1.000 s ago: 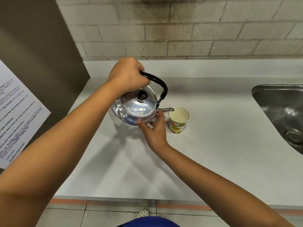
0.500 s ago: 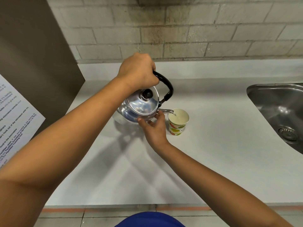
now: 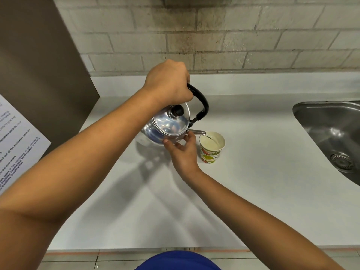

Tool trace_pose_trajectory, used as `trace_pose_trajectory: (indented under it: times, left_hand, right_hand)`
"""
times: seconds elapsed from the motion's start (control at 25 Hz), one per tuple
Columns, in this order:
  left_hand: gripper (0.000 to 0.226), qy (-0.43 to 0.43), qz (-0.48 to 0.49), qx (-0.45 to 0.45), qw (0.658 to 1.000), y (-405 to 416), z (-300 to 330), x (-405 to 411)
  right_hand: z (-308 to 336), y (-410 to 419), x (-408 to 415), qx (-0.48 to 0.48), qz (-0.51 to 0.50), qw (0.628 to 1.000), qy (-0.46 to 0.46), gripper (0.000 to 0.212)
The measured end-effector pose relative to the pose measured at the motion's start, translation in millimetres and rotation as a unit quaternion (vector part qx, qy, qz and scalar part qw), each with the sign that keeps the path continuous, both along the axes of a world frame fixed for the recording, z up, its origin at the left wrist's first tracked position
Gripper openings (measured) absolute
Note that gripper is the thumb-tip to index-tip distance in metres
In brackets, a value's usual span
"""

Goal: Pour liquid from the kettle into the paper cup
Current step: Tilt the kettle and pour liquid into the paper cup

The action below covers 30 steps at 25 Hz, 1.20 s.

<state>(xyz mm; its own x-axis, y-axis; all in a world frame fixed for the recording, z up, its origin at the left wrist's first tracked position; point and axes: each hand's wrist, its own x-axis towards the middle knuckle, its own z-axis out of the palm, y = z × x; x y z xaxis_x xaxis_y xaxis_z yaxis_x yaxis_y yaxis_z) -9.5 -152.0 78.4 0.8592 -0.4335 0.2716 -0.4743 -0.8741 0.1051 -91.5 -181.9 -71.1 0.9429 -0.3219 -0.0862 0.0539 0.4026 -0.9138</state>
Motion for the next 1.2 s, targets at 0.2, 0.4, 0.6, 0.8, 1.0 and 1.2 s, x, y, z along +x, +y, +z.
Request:
trace_pose_trajectory:
  times: [0.2, 0.4, 0.6, 0.8, 1.0, 1.2]
  left_hand:
    - [0.014, 0.0, -0.003, 0.006, 1.0, -0.2, -0.9, 2.4]
    - [0.014, -0.001, -0.007, 0.013, 1.0, -0.8, 1.5, 3.0]
    - [0.014, -0.002, -0.008, 0.023, 1.0, -3.4, 2.7, 2.3]
    - [0.012, -0.007, -0.013, 0.029, 0.999, -5.4, 3.3, 2.2]
    - [0.013, -0.004, -0.011, 0.029, 0.999, -7.4, 3.4, 3.6]
    - [0.011, 0.001, -0.015, 0.033, 0.999, -8.2, 4.0, 4.6]
  right_hand:
    - [-0.3, -0.1, 1.1, -0.009, 0.0, 1.0, 0.002, 0.064]
    - [0.1, 1.0, 2.9, -0.016, 0.0, 1.0, 0.004, 0.063]
    - [0.3, 0.7, 3.8, -0.015, -0.002, 1.0, 0.004, 0.059]
    - [-0.1, -0.2, 4.2, -0.011, 0.001, 1.0, 0.001, 0.06]
    - [1.3, -2.1, 5.9, -0.003, 0.001, 1.0, -0.004, 0.061]
    - [1.5, -2.2, 5.9, -0.005, 0.004, 1.0, 0.001, 0.059]
